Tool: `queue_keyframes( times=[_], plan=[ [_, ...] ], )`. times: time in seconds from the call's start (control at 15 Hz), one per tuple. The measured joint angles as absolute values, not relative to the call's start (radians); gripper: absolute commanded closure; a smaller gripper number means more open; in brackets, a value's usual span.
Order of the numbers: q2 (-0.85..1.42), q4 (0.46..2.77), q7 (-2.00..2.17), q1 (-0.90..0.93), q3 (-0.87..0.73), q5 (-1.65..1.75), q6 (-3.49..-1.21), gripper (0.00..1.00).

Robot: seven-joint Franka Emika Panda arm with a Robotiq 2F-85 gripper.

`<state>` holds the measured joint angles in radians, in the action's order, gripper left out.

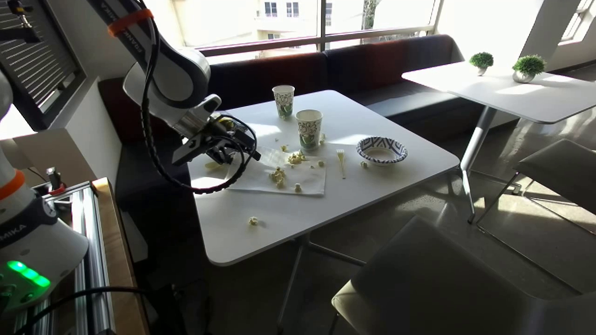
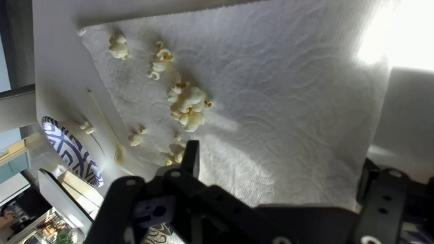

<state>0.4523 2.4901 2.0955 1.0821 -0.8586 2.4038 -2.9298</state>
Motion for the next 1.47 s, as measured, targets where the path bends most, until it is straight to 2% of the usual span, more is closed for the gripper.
queue_keyframes(
  times=[0.13, 0.2, 0.27, 0.33, 0.4, 0.8, 1.0, 1.13, 1.33, 1.4, 1.47],
  plan=[
    [0.445, 2.487, 2.123, 1.052, -0.835, 2.438, -2.929, 0.04],
    [0.441, 2.487, 2.133, 1.041, -0.826, 2.45, -2.929, 0.21],
    [0.437, 2.486, 2.14, 1.031, -0.818, 2.461, -2.929, 0.28],
    [0.434, 2.486, 2.144, 1.022, -0.811, 2.468, -2.929, 0.3],
    [0.431, 2.486, 2.146, 1.015, -0.806, 2.475, -2.929, 0.37],
    [0.414, 2.487, 2.148, 0.993, -0.787, 2.5, -2.93, 0.85],
    [0.386, 2.488, 2.095, 0.926, -0.723, 2.48, -2.928, 0.97],
    [0.372, 2.488, 2.097, 0.916, -0.722, 2.498, -2.944, 1.0],
    [0.343, 2.488, 2.06, 0.872, -0.679, 2.48, -2.971, 0.89],
    [0.326, 2.487, 2.043, 0.836, -0.643, 2.481, -2.985, 0.9],
    [0.313, 2.485, 2.053, 0.825, -0.634, 2.501, -3.009, 0.96]
  ],
)
